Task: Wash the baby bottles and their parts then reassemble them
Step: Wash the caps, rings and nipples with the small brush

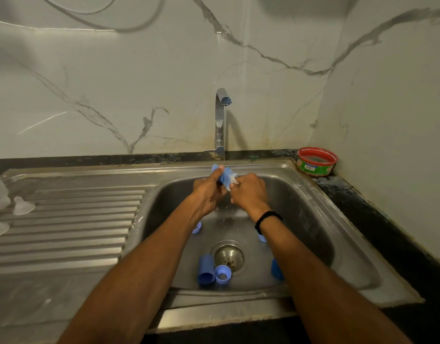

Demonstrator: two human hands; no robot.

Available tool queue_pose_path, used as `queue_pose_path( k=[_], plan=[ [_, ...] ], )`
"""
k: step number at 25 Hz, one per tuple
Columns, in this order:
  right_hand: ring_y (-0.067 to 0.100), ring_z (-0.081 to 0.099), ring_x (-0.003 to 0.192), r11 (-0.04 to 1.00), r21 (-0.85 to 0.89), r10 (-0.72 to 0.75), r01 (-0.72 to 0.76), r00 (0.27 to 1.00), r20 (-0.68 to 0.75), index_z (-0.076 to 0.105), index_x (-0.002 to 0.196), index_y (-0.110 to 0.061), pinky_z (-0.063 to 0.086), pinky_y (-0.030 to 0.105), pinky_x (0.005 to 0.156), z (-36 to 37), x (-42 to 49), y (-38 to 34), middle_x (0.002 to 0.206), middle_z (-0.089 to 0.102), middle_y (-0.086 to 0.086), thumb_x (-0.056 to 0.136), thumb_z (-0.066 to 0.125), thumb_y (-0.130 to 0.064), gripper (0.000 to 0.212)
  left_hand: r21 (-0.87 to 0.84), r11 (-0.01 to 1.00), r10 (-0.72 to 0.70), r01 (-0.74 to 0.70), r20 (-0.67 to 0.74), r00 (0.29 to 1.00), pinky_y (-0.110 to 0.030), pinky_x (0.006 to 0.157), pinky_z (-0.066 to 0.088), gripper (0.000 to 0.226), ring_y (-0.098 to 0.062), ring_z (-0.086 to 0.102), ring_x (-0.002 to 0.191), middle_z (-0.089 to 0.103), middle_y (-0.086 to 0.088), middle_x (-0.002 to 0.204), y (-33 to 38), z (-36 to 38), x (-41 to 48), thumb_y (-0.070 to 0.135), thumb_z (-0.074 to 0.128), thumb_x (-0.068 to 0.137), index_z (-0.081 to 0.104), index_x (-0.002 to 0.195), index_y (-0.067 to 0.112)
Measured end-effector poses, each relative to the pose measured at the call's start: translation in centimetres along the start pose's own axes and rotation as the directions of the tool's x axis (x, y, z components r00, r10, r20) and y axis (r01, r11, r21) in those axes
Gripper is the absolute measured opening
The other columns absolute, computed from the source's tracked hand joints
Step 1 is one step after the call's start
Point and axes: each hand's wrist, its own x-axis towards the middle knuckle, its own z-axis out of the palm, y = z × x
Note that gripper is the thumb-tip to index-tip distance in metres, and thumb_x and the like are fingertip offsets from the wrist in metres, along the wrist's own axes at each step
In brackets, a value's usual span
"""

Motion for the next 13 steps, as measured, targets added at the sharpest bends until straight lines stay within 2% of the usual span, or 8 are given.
queue_pose_path(
  k=[2,4,7,9,13],
  plan=[
    [0.018,0.063,0.072,1.000,-0.013,0.007,-0.007,1.000,-0.022,0.067,0.095,-0.011,0.052,0.027,0.056,-0.3,-0.1,0.0,0.081,0.065,0.004,0.093,0.064,-0.025,0.015,0.047,0.999,-0.020,0.018,0.051,0.998,-0.033,0.064,0.063,0.044,-0.027,0.076,0.085,0.075,-0.021,0.100,0.0,0.4,-1.0,0.027,0.074,0.091,0.064,0.117,-0.008],
    [0.019,0.066,0.073,1.000,0.000,0.002,-0.002,1.000,0.002,0.069,0.093,-0.008,0.053,0.027,0.059,-0.4,0.0,0.1,0.080,0.068,0.006,0.092,0.063,-0.026,0.019,0.029,1.000,0.009,-0.009,-0.013,1.000,-0.032,0.059,0.061,0.043,-0.025,0.076,0.079,0.075,-0.020,0.097,-0.1,0.3,-0.4,0.028,0.075,0.090,0.065,0.114,-0.007],
    [0.016,0.059,0.072,0.999,-0.030,0.023,-0.024,0.999,-0.047,0.064,0.093,-0.010,0.044,0.023,0.055,-0.7,0.1,0.1,0.081,0.062,0.003,0.092,0.065,-0.027,0.017,0.058,0.998,-0.045,0.039,0.092,0.995,-0.033,0.064,0.063,0.045,-0.026,0.076,0.084,0.075,-0.021,0.100,0.0,0.6,-1.5,0.028,0.073,0.091,0.063,0.119,-0.007],
    [0.016,0.061,0.070,0.999,-0.040,0.010,-0.010,1.000,-0.015,0.068,0.097,-0.008,0.048,0.025,0.055,-0.7,0.4,0.1,0.081,0.066,0.005,0.091,0.064,-0.027,0.021,0.007,0.999,-0.033,0.033,0.030,0.999,-0.033,0.061,0.063,0.045,-0.026,0.076,0.079,0.074,-0.022,0.100,0.2,0.7,-0.9,0.026,0.074,0.091,0.063,0.119,-0.008],
    [0.019,0.066,0.078,0.999,-0.036,0.027,-0.027,1.000,-0.016,0.067,0.103,-0.008,0.041,0.020,0.052,-0.3,0.5,0.0,0.088,0.069,0.007,0.090,0.067,-0.030,0.026,0.000,1.000,-0.031,0.031,-0.007,1.000,-0.034,0.058,0.062,0.045,-0.026,0.076,0.080,0.073,-0.023,0.104,0.4,0.8,-1.1,0.025,0.073,0.092,0.062,0.120,-0.007]
  ],
)
